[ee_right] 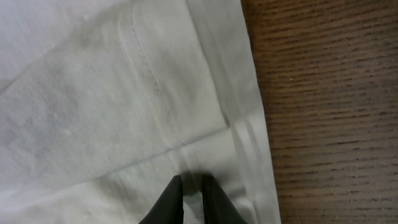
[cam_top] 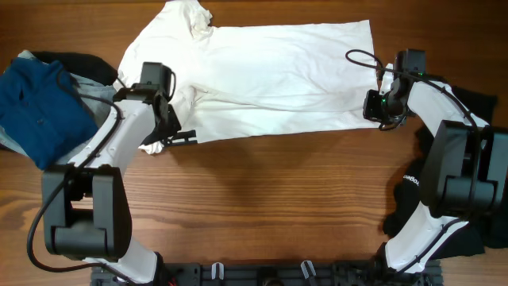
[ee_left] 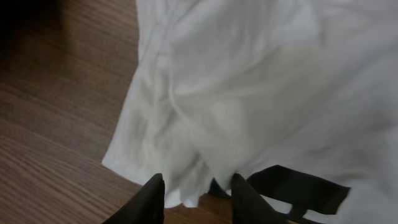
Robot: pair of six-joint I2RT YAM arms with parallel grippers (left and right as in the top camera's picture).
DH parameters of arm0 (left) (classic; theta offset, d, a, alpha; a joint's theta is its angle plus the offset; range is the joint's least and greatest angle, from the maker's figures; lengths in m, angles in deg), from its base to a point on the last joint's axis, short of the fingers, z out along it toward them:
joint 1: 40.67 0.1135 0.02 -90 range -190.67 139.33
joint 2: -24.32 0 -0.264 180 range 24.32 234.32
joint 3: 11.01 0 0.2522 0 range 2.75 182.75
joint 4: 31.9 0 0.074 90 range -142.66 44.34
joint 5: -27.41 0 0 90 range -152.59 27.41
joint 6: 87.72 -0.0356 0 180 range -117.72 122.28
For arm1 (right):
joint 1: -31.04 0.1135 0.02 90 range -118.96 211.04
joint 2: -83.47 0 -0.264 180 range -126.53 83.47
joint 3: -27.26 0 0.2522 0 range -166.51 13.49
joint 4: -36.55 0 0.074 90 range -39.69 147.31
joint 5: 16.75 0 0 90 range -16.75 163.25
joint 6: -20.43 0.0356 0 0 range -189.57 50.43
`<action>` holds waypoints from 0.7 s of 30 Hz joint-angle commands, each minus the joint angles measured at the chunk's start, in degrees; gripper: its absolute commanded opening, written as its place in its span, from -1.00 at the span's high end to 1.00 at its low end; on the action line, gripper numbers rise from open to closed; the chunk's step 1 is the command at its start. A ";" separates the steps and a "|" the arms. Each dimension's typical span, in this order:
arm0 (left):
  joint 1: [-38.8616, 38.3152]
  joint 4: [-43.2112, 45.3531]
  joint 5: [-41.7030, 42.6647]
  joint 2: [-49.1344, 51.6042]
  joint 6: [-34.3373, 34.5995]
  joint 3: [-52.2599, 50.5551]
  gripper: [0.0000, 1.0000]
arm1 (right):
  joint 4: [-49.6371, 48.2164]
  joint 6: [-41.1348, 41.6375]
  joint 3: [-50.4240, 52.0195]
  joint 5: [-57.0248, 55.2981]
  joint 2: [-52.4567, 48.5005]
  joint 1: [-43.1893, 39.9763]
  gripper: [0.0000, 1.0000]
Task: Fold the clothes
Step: 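Grasp the near hem with both grippers and straighten the shirt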
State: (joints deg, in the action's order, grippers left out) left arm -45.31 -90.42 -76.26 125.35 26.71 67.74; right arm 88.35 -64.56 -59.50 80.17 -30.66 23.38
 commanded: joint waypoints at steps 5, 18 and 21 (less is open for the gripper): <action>6.12 4.57 -0.28 0.24 1.77 -8.57 0.17 | 1.42 0.04 1.33 -3.69 -0.96 0.28 0.76; 6.80 2.84 -13.00 0.24 1.57 -8.87 0.92 | 3.32 1.66 1.33 -5.90 -0.96 -0.33 0.91; 6.80 -1.70 -11.93 0.24 1.60 -8.87 0.92 | 6.54 4.28 1.33 -6.95 -0.96 -1.60 0.91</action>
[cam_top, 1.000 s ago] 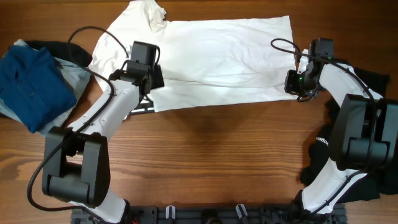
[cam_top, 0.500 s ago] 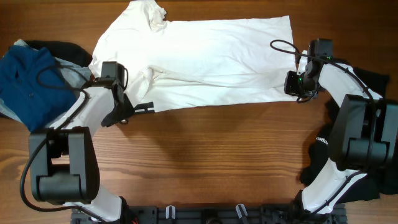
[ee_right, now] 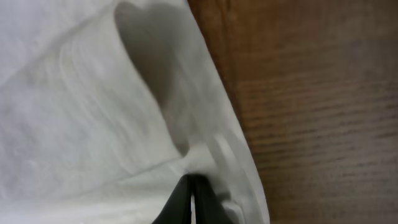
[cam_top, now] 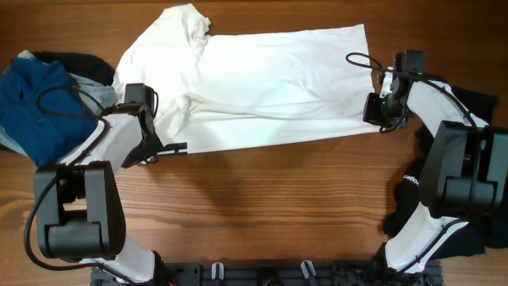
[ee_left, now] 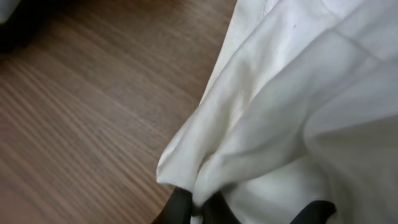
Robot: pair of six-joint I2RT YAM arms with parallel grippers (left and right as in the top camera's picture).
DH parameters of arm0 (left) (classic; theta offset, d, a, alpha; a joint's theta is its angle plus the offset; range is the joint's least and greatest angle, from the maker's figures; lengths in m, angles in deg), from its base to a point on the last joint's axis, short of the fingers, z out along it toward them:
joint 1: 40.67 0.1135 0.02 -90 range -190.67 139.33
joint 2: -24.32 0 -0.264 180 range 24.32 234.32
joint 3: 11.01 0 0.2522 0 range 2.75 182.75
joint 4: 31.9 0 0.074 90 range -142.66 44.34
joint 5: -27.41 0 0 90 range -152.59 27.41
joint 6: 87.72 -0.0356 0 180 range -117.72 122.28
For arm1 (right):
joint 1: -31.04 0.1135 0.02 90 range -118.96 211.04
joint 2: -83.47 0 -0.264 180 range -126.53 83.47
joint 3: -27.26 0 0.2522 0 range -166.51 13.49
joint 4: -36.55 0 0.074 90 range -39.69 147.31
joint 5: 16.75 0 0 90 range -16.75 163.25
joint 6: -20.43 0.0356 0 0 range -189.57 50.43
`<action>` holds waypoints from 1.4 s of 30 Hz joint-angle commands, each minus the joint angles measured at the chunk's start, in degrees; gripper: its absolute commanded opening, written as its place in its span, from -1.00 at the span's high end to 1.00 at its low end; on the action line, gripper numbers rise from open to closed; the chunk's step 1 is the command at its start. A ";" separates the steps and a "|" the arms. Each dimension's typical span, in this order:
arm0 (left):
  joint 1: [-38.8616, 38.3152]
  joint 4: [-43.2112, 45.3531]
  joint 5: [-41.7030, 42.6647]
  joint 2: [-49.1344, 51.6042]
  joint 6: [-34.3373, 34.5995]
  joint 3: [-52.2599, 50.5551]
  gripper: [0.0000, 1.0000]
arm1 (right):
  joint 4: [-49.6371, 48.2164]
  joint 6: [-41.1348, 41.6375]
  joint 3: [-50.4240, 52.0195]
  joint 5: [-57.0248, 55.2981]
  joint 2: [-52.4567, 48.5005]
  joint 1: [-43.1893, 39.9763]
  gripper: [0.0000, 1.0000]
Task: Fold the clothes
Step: 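Grasp the near hem with both grippers and straighten the shirt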
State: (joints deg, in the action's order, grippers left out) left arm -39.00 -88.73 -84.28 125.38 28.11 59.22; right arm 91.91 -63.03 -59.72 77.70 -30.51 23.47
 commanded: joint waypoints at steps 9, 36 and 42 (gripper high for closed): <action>0.48 -10.12 -2.12 0.20 0.20 -0.31 0.77 | 13.09 2.38 0.70 -0.35 0.17 -2.54 0.92; 0.48 -6.64 3.28 0.20 0.20 -0.33 -0.18 | 4.92 7.15 2.47 7.67 3.87 -2.36 0.85; 0.48 -6.62 3.28 0.20 0.17 -0.33 -0.17 | 3.69 7.02 2.45 8.92 3.87 -2.36 0.91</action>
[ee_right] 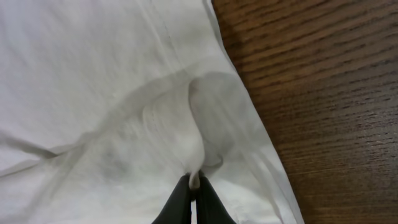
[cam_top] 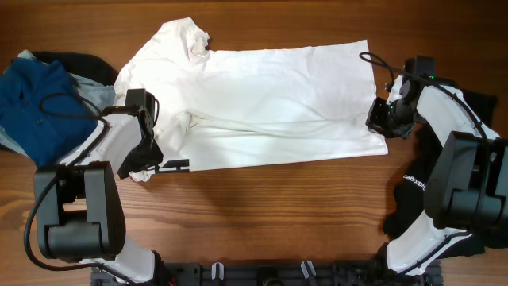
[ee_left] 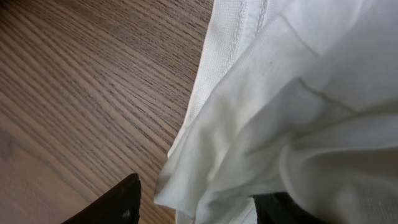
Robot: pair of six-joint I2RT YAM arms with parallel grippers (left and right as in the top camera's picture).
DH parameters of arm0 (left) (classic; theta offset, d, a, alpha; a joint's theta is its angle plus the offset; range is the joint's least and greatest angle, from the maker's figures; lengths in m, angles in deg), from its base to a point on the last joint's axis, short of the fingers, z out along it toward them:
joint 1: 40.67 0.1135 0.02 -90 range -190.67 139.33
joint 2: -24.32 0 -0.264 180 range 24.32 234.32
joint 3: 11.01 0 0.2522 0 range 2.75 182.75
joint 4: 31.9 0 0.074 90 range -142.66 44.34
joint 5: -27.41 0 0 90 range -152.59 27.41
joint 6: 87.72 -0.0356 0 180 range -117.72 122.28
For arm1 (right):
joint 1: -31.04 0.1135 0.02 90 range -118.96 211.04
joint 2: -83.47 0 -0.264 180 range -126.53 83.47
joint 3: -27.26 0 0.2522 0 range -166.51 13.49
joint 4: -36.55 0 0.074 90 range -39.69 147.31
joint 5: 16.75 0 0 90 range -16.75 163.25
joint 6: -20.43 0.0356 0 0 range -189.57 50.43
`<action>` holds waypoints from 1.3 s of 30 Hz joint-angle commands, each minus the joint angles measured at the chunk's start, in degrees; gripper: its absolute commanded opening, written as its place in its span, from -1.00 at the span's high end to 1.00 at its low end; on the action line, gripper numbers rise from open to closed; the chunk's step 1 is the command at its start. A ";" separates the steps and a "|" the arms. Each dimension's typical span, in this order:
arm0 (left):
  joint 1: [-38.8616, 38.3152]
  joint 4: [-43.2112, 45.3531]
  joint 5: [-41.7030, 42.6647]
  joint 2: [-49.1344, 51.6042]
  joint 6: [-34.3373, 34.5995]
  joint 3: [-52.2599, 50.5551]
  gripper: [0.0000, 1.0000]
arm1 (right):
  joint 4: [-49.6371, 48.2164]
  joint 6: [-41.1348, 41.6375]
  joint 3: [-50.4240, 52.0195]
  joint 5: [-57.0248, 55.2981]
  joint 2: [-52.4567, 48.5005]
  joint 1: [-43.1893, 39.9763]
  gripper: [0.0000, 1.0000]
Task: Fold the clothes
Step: 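Grasp the near hem with both grippers and straighten the shirt, then move both grippers to the far edge and grasp the shirt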
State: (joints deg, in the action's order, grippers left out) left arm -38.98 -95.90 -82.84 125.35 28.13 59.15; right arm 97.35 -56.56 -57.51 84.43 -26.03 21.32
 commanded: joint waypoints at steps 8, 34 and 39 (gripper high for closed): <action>0.46 0.55 1.84 0.22 0.15 -0.26 -0.17 | -16.79 3.65 -2.93 14.10 -0.55 -0.48 0.50; 0.46 -8.17 1.84 0.22 0.17 -0.26 -0.15 | 5.81 6.45 9.07 -16.68 -0.59 -0.50 0.91; 0.35 -10.67 2.29 -6.03 0.17 1.77 -0.07 | 5.49 1.77 4.24 -9.51 5.22 -0.48 0.84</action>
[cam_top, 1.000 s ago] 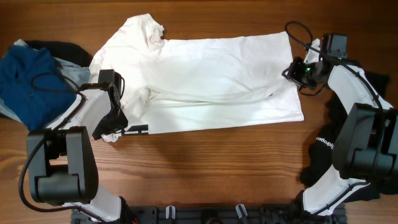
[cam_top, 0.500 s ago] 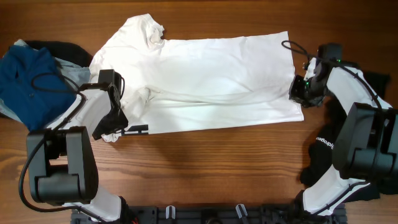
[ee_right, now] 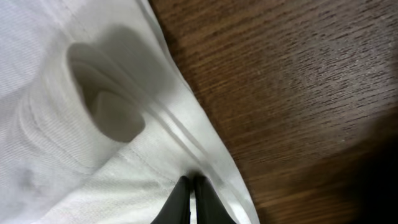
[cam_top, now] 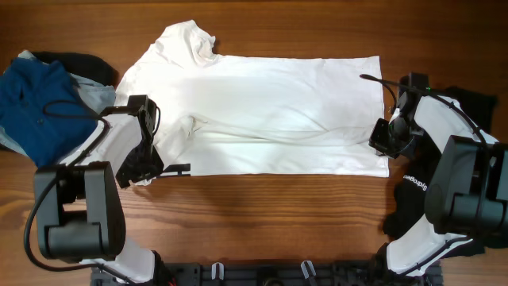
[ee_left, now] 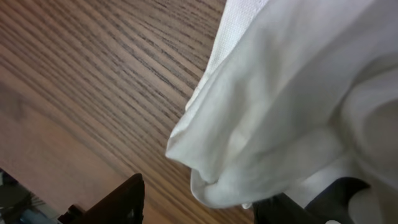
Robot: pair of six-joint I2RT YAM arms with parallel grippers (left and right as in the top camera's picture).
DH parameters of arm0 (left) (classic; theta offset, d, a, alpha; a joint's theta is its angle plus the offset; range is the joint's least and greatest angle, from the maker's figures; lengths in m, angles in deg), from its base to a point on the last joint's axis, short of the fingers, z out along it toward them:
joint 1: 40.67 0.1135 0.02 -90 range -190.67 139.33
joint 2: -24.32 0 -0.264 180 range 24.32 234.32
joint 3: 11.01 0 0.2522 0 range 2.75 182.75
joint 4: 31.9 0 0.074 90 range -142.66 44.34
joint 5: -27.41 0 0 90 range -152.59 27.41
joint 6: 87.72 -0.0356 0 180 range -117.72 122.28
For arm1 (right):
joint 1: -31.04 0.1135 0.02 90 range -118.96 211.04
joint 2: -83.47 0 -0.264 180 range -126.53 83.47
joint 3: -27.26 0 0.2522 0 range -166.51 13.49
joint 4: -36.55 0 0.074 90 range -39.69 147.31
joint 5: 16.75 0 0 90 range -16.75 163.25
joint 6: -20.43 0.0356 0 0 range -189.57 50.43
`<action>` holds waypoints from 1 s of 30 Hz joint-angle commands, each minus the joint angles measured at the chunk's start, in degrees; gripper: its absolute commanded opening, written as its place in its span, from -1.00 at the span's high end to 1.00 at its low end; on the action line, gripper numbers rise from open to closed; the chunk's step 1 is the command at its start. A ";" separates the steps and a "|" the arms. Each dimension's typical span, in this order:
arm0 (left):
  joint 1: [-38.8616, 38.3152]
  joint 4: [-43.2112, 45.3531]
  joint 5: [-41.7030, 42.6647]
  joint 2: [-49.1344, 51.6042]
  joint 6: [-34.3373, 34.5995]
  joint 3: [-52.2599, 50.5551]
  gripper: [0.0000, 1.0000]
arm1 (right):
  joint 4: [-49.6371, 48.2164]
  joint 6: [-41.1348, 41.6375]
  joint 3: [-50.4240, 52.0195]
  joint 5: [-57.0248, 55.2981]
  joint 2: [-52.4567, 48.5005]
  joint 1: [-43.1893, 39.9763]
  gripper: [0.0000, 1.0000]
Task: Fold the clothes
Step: 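Move both grippers to the far edge and grasp the shirt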
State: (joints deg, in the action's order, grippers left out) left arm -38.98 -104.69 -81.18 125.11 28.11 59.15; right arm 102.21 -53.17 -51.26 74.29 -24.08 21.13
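A white shirt lies spread lengthwise across the wooden table, collar at the far left, hem at the right. My left gripper sits at the shirt's near left corner. In the left wrist view it is open, its fingers wide apart, with a bulging fold of the white cloth between them. My right gripper is at the near right corner of the hem. The right wrist view shows it shut on the stitched hem.
A blue garment lies on a pile of grey and black clothes at the left edge. Dark clothes lie at the right edge beside my right arm. Bare wood runs along the table's front.
My right gripper moved toward the table's front with the hem in it. The shirt's near edge now lies straighter and nearer the front. The left gripper shifted slightly forward, still open.
First the left gripper was open at the shirt's left sleeve and the right was shut on the hem. Then the left was shut on the sleeve cloth. Later it was open again, and the shirt lay nearer the front. Now the shirt lies flatter.
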 commanded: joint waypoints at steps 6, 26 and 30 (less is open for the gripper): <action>0.35 6.05 4.85 -22.49 -2.89 5.88 -1.00 | -1.68 -9.57 -7.17 13.94 13.42 -0.28 -0.43; 3.37 44.02 23.06 32.15 -27.08 43.10 -0.86 | 0.28 -8.76 -7.15 17.25 15.17 -0.24 -0.99; 3.37 52.26 23.08 36.65 -27.10 43.10 -0.89 | 0.83 -8.70 -7.15 17.25 15.15 -0.24 -0.98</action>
State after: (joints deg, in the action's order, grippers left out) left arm -36.05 -54.64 -59.00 159.25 2.32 101.34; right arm 103.01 -62.15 -57.81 90.42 -9.09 21.06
